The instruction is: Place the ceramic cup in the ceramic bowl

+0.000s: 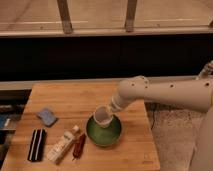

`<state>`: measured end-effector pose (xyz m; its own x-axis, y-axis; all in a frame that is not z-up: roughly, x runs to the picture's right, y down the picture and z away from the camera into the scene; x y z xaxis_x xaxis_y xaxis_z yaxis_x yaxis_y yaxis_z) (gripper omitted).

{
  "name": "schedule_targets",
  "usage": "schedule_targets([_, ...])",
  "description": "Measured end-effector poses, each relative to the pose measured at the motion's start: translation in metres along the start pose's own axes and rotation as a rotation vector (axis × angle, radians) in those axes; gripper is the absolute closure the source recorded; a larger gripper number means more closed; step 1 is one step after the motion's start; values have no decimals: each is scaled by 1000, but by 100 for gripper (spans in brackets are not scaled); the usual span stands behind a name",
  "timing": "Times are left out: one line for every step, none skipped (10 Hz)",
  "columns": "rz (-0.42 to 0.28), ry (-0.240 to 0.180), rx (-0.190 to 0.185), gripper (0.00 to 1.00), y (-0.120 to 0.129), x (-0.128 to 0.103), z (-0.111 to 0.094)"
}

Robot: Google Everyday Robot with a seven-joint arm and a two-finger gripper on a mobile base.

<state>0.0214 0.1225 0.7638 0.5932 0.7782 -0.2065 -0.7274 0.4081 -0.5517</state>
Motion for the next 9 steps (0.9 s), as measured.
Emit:
schedule_targets([0,0,0,100,0,0,0])
schedule_targets([1,0,0,100,0,0,0])
schedule_targets([0,0,0,100,0,0,0])
schedule_targets([4,3,3,100,0,1,0])
schedule_targets([11,11,12,100,-1,4,0])
schedule_targets([20,17,14,100,0,10,-1])
schedule_targets([36,24,24,100,-5,22,-4])
schedule_targets([45,29,26,100,-5,27,-3])
schedule_targets([45,32,23,100,-3,28,-1])
